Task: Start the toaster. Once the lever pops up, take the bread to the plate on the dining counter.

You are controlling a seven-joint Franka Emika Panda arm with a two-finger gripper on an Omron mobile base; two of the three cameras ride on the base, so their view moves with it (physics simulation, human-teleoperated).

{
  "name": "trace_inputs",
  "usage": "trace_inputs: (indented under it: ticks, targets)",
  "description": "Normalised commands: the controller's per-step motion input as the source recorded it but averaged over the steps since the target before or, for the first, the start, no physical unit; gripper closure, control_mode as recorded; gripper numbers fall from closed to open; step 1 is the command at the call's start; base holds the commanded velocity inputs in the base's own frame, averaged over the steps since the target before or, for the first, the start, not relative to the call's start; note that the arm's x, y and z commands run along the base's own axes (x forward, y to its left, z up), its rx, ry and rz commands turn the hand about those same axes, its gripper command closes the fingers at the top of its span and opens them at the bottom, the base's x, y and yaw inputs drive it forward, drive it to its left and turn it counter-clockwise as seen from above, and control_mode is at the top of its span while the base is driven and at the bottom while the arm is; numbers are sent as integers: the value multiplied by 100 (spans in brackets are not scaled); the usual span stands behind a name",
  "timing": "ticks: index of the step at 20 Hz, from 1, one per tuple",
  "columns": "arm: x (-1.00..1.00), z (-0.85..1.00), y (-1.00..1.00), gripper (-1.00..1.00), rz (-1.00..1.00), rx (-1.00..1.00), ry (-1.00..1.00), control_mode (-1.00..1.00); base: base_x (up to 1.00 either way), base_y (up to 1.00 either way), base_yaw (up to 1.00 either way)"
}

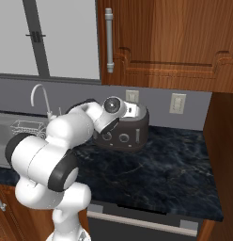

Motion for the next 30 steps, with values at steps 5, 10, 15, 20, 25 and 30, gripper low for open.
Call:
trace_inputs:
  ticks: [5, 10, 15, 20, 25, 30]
  targets:
    - [0, 0, 0, -100, 0, 0, 0, -100, 0, 0, 0]
    - [0, 0, 0, -100, 0, 0, 0, -100, 0, 0, 0]
    - [0, 0, 0, -100, 0, 0, 0, -100, 0, 0, 0]
    - [0, 0, 0, -100, 0, 0, 0, -100, 0, 0, 0]
    - [0, 0, 0, -100, 0, 0, 0, -100, 0, 0, 0]
    - [0, 0, 0, -100, 0, 0, 0, -100, 0, 0, 0]
